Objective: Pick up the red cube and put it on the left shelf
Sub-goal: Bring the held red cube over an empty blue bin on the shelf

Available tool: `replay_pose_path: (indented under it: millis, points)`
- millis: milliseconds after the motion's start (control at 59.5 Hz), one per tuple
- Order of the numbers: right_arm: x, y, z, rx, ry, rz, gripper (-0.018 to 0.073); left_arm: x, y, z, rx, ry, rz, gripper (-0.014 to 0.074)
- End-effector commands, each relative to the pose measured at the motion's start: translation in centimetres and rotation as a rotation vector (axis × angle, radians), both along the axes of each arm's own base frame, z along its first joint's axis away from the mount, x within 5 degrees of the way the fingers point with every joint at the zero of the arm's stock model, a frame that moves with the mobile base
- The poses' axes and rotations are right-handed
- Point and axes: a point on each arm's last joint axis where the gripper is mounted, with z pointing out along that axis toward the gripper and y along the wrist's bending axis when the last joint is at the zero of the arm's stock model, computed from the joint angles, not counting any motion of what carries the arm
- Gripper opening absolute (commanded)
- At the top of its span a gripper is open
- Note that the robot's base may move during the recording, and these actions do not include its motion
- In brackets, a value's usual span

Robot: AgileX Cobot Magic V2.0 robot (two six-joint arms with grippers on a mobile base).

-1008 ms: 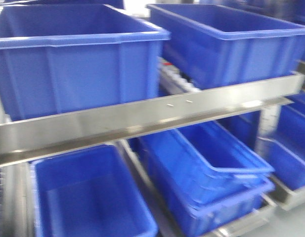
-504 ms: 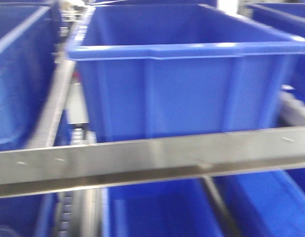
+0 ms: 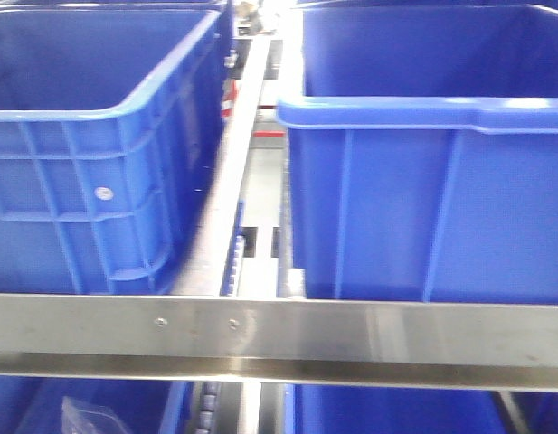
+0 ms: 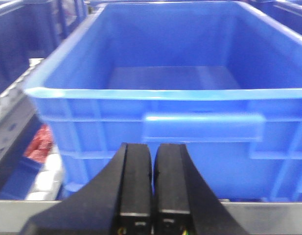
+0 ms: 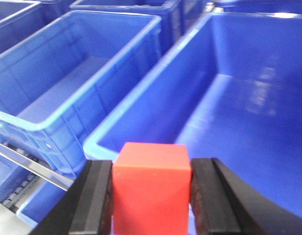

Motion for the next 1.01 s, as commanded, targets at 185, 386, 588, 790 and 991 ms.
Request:
replay_pose_path:
  millis: [185, 386, 588, 790, 991]
  points:
    - [0.05, -0.15, 1.64, 0.041, -0.106, -0.017, 0.0057, -0.02, -0.04, 0.1, -0.009, -0.079, -0.006, 0.0101]
    - [0.05, -0.15, 1.64, 0.041, -0.106, -0.017, 0.0057, -0.02, -0.04, 0.1, -0.009, -0.079, -0.006, 0.0101]
    - [0.05, -0.15, 1.64, 0.041, -0.106, -0.017, 0.0057, -0.02, -0.04, 0.1, -0.009, -0.079, -0.006, 0.0101]
    - [0.05, -0.15, 1.64, 0.041, -0.106, -0.017, 0.0057, -0.02, -0.04, 0.1, -0.009, -0.079, -0.006, 0.0101]
    - [0.05, -0.15, 1.64, 0.041, -0.106, -0.017, 0.0057, -0.02, -0.04, 0.1, -0.009, -0.079, -0.006, 0.0101]
